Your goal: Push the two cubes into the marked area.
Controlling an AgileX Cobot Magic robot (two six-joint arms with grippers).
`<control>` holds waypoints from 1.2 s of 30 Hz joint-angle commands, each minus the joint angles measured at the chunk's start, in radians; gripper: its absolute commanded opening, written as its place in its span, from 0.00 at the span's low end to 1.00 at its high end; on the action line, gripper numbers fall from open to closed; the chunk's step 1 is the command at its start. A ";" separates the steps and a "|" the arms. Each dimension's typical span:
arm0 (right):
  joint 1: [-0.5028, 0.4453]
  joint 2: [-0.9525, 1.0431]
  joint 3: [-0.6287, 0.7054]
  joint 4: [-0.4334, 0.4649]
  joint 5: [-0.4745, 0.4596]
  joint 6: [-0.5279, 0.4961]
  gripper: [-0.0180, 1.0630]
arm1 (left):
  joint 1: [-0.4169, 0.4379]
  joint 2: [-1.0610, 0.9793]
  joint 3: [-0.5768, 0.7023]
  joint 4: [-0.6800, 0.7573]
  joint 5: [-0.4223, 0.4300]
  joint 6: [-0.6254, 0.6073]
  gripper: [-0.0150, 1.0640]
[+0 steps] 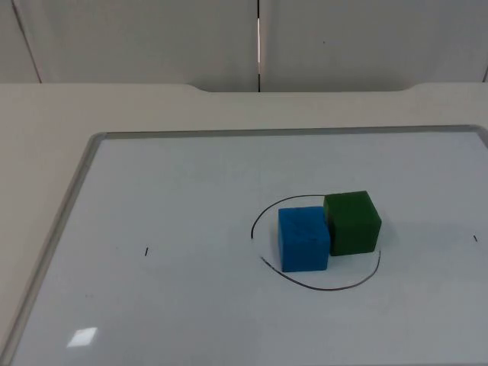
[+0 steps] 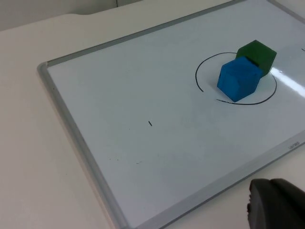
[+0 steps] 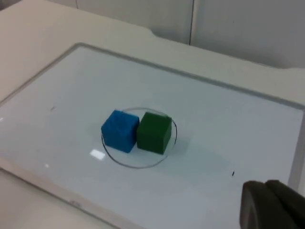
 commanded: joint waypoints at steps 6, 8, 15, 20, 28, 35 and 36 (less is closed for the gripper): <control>0.006 -0.148 0.028 0.006 0.025 -0.001 0.01 | 0.005 -0.004 0.005 -0.015 -0.013 -0.002 0.01; 0.006 -0.148 0.028 0.010 0.036 -0.001 0.01 | 0.005 -0.004 0.005 -0.015 -0.013 -0.002 0.01; 0.008 -0.148 0.025 0.021 0.076 -0.001 0.01 | 0.005 -0.004 0.005 -0.015 -0.013 -0.002 0.01; 0.008 -0.148 0.046 -0.004 0.140 0.017 0.01 | 0.005 -0.004 0.005 -0.015 -0.013 -0.002 0.01; 0.008 -0.148 0.051 -0.044 0.143 0.071 0.01 | 0.005 -0.004 0.005 -0.015 -0.013 -0.002 0.01; 0.008 -0.148 0.051 -0.044 0.143 0.071 0.01 | 0.005 -0.004 0.005 -0.015 -0.013 -0.002 0.01; 0.008 -0.148 0.051 -0.044 0.143 0.070 0.02 | 0.005 -0.004 0.005 -0.015 -0.013 -0.002 0.01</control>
